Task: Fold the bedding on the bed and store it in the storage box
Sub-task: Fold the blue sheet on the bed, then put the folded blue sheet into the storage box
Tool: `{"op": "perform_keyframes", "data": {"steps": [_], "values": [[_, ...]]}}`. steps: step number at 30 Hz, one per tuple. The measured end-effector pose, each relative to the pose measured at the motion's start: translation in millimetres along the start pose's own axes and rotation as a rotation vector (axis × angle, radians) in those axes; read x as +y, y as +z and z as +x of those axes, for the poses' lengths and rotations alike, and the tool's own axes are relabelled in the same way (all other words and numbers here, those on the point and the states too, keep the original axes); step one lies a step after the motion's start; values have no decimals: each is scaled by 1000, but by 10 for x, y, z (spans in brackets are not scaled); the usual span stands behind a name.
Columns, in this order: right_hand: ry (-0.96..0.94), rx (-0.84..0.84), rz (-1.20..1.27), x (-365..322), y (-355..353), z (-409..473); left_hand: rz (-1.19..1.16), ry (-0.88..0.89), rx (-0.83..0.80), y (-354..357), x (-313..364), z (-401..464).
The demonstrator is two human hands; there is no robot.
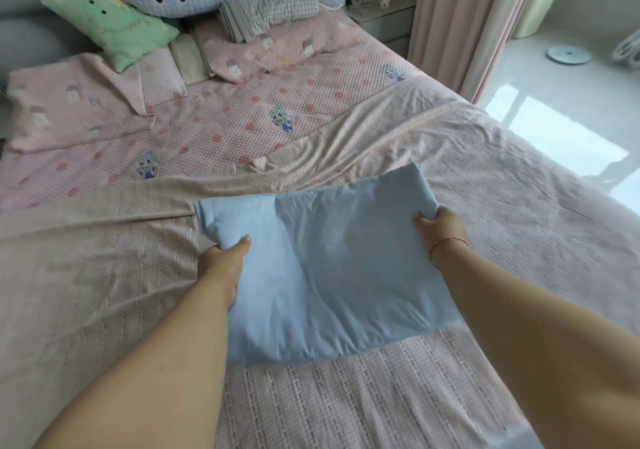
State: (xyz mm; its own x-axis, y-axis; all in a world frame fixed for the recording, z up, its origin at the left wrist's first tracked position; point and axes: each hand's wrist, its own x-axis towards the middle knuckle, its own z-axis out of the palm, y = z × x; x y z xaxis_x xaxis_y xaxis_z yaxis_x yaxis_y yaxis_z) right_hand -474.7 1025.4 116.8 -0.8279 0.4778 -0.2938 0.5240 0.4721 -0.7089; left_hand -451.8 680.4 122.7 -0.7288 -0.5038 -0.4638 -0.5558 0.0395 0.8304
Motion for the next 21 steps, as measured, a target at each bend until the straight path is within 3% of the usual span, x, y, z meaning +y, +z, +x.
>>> {"op": "perform_keyframes", "data": {"steps": [10,21], "values": [[76,138,43,272,-772,-413,29,117,-184,410,432,-630],[282,552,311,1125,-1832,-1712,142,308,-617,1151,780,-1828]]}}
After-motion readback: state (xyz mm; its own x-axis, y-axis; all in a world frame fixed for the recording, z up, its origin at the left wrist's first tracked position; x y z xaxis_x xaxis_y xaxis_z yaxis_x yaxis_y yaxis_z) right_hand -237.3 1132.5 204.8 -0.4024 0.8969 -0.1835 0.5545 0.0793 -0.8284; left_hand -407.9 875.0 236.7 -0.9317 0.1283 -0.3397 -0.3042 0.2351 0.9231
